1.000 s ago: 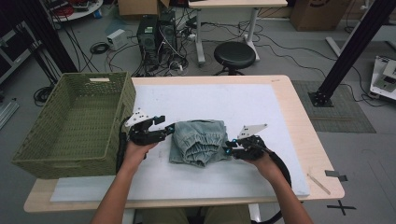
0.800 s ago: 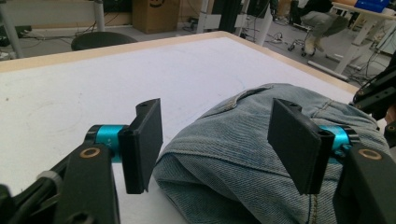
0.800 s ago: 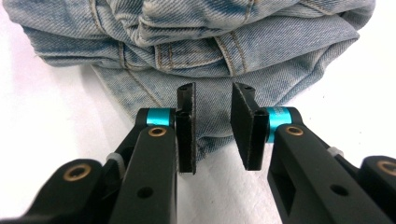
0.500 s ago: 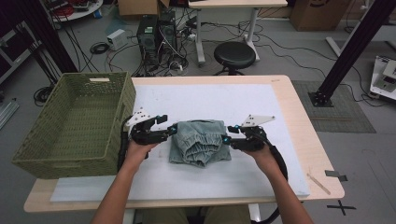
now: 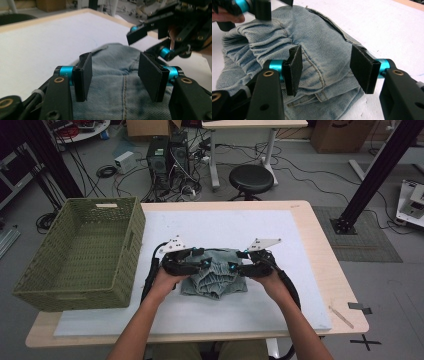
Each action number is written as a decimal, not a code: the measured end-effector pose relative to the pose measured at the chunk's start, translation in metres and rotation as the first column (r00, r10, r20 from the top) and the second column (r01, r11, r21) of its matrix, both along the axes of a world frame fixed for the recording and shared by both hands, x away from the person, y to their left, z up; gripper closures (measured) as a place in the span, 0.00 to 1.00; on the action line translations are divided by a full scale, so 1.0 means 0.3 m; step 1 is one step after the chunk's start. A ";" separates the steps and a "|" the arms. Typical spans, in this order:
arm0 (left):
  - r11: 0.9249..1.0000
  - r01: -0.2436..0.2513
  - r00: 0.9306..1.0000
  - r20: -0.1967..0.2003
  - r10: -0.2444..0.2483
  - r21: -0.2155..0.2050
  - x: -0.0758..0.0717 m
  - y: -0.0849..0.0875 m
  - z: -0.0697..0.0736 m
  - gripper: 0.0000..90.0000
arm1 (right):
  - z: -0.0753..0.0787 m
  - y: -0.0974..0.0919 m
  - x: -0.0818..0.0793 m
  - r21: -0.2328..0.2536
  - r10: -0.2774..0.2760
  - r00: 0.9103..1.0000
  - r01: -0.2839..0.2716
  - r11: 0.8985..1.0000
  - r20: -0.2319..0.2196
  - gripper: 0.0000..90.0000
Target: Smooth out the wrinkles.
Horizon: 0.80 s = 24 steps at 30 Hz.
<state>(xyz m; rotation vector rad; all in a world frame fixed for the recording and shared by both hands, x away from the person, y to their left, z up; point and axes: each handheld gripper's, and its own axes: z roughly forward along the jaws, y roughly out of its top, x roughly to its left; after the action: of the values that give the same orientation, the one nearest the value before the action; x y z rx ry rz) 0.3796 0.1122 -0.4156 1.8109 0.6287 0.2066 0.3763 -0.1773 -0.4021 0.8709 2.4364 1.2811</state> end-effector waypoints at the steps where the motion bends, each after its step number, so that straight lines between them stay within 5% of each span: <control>1: 1.000 0.012 1.000 -0.002 -0.011 0.015 -0.002 -0.001 -0.007 0.56 | -0.001 0.000 0.000 -0.002 0.001 1.000 -0.001 1.000 -0.006 0.50; 8: 0.997 0.047 0.998 -0.039 -0.045 0.067 -0.021 0.011 -0.034 0.74 | -0.011 0.016 -0.001 -0.036 0.033 0.999 -0.034 0.999 -0.023 0.53; 13: 0.996 0.041 0.997 -0.063 -0.036 0.076 -0.031 0.026 -0.050 0.77 | -0.009 0.036 -0.008 -0.072 0.068 0.998 -0.069 0.995 -0.019 0.56; 18: 0.996 0.044 0.997 -0.067 -0.038 0.080 -0.041 0.039 -0.067 0.79 | -0.034 0.069 -0.011 -0.167 0.110 0.993 -0.114 0.979 -0.032 0.61; 24: 0.995 0.051 0.997 -0.066 -0.045 0.084 -0.043 0.045 -0.076 0.80 | -0.061 0.069 -0.003 -0.160 0.117 0.991 -0.127 0.979 -0.070 0.65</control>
<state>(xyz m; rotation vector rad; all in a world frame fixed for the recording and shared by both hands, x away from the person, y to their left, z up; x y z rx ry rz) 0.3667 0.1257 -0.4384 1.9194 0.6289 0.1454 0.3754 -0.1566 -0.4203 0.7364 2.6354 1.0876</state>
